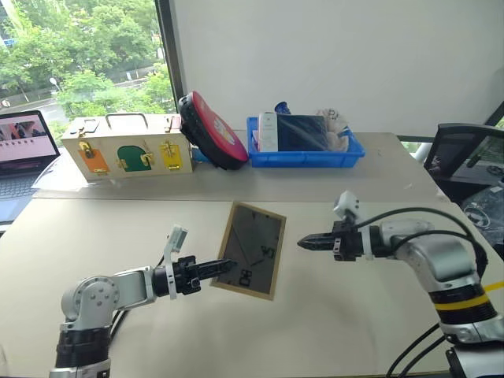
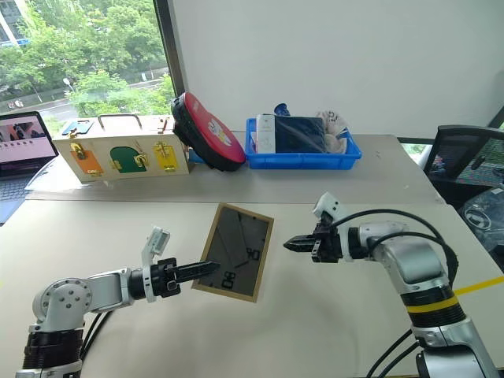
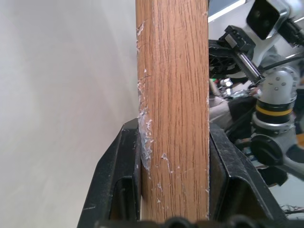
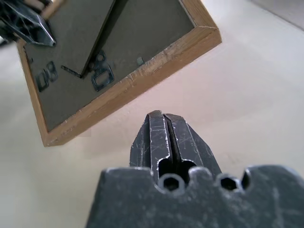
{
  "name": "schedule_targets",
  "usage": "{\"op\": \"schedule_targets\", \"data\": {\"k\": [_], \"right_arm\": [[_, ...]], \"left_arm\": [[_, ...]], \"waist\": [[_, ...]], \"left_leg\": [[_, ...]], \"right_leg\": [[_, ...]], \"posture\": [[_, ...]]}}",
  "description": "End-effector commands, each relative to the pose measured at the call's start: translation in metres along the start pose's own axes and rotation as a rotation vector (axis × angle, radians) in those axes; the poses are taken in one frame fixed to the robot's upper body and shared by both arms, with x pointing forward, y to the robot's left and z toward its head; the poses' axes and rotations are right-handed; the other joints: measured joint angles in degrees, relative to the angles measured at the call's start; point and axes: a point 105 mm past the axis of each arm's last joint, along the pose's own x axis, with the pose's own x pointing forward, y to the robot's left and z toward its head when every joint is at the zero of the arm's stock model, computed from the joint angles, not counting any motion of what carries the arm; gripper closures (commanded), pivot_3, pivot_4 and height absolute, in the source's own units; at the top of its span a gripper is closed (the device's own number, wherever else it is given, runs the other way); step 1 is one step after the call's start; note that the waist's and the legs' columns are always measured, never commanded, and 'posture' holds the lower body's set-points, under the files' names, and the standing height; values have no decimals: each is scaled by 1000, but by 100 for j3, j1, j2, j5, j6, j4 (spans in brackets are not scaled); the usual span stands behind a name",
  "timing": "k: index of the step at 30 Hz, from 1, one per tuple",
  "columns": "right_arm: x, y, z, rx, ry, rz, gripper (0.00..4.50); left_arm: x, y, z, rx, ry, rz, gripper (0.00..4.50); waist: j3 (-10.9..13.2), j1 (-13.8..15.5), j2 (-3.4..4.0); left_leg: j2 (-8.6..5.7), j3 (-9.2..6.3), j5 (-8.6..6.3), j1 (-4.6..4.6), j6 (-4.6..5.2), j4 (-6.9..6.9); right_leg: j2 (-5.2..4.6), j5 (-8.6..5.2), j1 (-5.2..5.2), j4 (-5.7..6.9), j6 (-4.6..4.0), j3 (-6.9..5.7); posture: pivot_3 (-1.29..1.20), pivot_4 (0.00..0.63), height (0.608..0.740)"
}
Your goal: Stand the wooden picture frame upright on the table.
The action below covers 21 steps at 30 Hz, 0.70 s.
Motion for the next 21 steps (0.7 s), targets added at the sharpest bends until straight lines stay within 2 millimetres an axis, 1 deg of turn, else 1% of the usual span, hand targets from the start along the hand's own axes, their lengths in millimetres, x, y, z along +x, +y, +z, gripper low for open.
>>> {"op": "schedule_targets", "data": {"k": [1, 5, 8, 10, 11, 12, 13, 17, 18, 20, 21], "right_arm": [[1, 26, 43, -53, -109, 85, 4500], [8, 37, 62, -39, -155, 133, 4500], [9, 43, 73, -19, -178, 169, 4500], [9, 44, 74, -13, -172, 179, 3905], [10, 45, 74, -10, -167, 181, 3728], [11, 45, 73, -12, -158, 179, 3324], [12, 43, 72, -16, -151, 170, 3025], [17, 32, 75, -11, -158, 112, 1748], [19, 29, 75, -10, -156, 104, 1369], [25, 24, 73, -16, -144, 78, 675], [29, 22, 72, -24, -135, 67, 675]], "left_arm": [[4, -26, 17, 36, -45, -123, 3332], [7, -31, 23, 28, -66, -149, 3332], [7, -28, 24, 29, -65, -132, 3332], [6, -27, 25, 27, -66, -127, 3334], [6, -27, 24, 31, -60, -123, 3334], [6, -27, 23, 29, -59, -125, 3334], [6, -27, 23, 27, -60, -128, 3334], [6, -25, 18, 28, -53, -123, 3334], [6, -25, 18, 27, -52, -121, 3334], [5, -24, 16, 26, -49, -119, 3334], [5, -24, 16, 27, -48, -119, 3334]], "waist": [[3, -5, 1], [4, 7, 1], [5, 10, 3], [5, 12, 3], [5, 16, 3], [5, 20, 3], [5, 19, 3], [5, 16, 3], [5, 16, 3], [5, 1, 3], [5, -6, 3]], "left_leg": [[0, -1, 0, 0, 0, -1], [-1, -4, -2, -2, -1, -2], [-1, -4, -2, -16, -1, 0], [-1, -4, -2, -18, -1, -1], [-1, -4, -2, -19, -1, -2], [-1, -4, -2, -19, -1, -2], [-1, -4, -2, -19, -1, -2], [-1, -4, -2, -22, -1, -3], [-1, -4, -2, -23, -1, -3], [-1, -4, -2, -24, -1, -4], [-1, -4, -2, -24, -1, -5]], "right_leg": [[1, 1, -1, 0, 0, 0], [-1, 0, 5, -11, 1, -2], [-1, 2, -9, -10, 1, -2], [-1, 3, -11, -10, 0, -2], [0, 3, -11, -11, 0, -2], [-1, 3, -12, -11, 0, -2], [-1, 2, -12, -11, 0, -2], [-1, 3, -18, -11, 0, -2], [-1, 3, -18, -11, 0, -2], [0, 3, -21, -11, -1, -2], [0, 3, -22, -11, -1, -2]], "posture": [[0, 150, 719], [0, 150, 719], [0, 150, 719], [0, 150, 719], [0, 150, 719], [0, 150, 719], [0, 150, 719], [0, 150, 719], [0, 150, 719], [0, 150, 719], [0, 150, 719]]}}
